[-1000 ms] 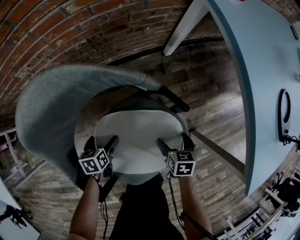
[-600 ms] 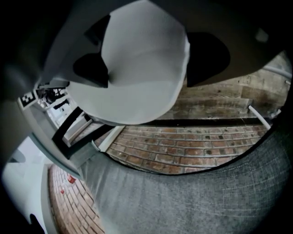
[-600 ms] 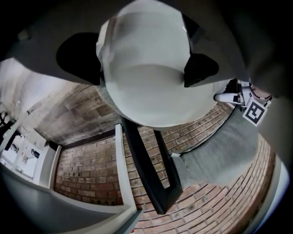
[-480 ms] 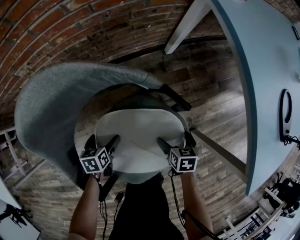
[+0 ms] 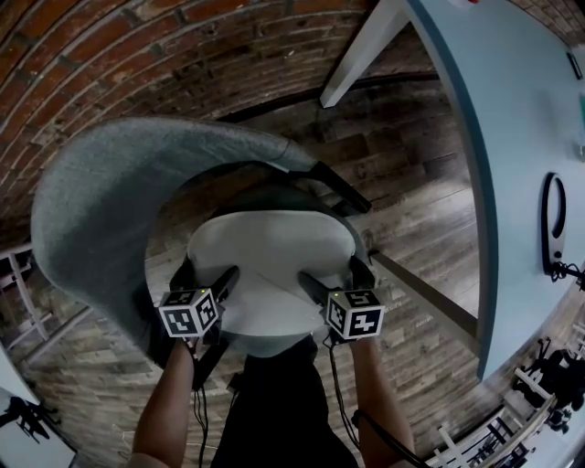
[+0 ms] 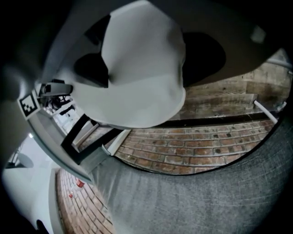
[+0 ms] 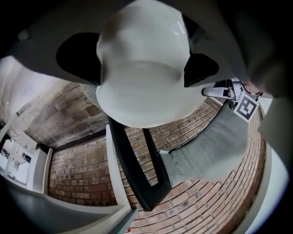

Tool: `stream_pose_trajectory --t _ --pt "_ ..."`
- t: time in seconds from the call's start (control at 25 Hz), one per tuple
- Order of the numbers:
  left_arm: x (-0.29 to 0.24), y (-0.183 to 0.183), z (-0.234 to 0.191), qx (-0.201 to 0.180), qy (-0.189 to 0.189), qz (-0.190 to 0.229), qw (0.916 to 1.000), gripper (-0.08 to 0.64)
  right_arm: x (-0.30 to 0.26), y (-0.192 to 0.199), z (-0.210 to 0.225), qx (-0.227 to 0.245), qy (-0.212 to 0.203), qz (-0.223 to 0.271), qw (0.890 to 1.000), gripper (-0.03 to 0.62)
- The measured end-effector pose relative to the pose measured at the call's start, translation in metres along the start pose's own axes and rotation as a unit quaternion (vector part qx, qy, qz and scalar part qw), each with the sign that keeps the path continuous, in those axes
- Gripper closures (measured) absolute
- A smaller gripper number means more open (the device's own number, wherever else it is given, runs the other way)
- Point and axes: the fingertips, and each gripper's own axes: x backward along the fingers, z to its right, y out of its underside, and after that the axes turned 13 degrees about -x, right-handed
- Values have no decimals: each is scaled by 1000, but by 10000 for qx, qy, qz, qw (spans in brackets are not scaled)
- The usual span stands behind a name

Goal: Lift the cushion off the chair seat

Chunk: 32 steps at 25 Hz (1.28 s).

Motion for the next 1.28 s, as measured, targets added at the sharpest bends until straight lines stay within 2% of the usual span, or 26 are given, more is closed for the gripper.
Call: stream_pose_trajectory --t 0.32,0.6,0.84,1.04,1.28 --pt "3 4 28 -39 263 14 9996 81 8 10 -9 -17 -289 -244 9993 34" --pt "11 5 41 -42 381 -10 9993 137 20 17 -15 0 -490 -368 9981 130" --pt "25 -6 53 -156 340 208 9991 160 35 9 -17 110 -592 -269 9978 159" --pt "52 -22 67 -227 295 418 9984 167 61 -4 -27 251 -690 -133 9972 167" --pt "111 -43 97 -281 354 607 9971 167 126 -21 -53 392 -892 34 9952 172"
